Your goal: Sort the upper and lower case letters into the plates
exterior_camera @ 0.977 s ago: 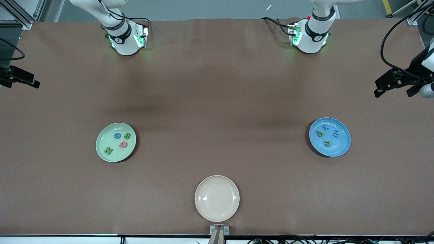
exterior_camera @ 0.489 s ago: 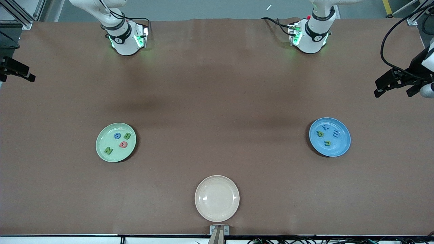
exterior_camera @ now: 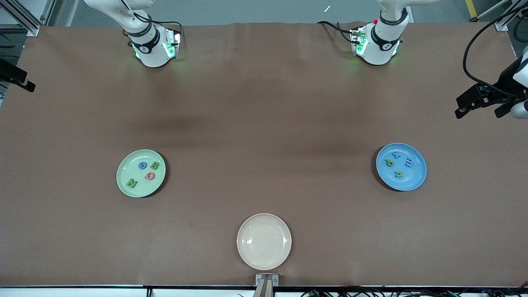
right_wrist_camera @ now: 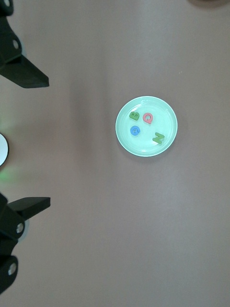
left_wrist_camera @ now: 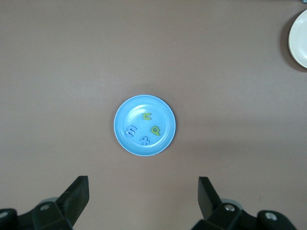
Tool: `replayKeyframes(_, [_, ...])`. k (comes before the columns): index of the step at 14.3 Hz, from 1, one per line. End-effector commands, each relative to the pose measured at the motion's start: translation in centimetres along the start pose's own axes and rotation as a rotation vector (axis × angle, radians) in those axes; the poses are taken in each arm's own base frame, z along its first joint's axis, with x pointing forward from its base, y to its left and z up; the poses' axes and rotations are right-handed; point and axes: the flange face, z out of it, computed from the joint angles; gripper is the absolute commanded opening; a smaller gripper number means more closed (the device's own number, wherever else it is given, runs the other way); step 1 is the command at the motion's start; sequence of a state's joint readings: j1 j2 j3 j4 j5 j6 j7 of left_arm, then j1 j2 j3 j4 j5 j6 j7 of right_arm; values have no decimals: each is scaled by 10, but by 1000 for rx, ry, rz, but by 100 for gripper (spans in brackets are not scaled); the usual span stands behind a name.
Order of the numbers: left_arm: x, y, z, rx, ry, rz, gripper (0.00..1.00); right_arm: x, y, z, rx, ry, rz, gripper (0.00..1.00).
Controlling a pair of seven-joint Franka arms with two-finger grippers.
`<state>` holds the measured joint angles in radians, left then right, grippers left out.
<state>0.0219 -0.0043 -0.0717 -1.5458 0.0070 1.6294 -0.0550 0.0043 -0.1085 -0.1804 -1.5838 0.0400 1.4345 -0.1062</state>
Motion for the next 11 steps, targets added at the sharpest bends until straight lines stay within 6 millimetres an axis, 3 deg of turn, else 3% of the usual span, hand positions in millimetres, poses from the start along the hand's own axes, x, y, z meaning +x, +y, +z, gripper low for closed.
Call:
replayKeyframes(1, [-1,-1,-5,-5,-4,20,100,-11,-2,0,-25,-2,-22,100])
replayKeyframes(7, [-1,-1,-6,-5,-2,20,100,-8,-6,7,-33,-15,-27,100])
replayKeyframes(11, [-1,-1,-6,-5,-2,19,100,-7,-35,9,-45,-18,-47,100])
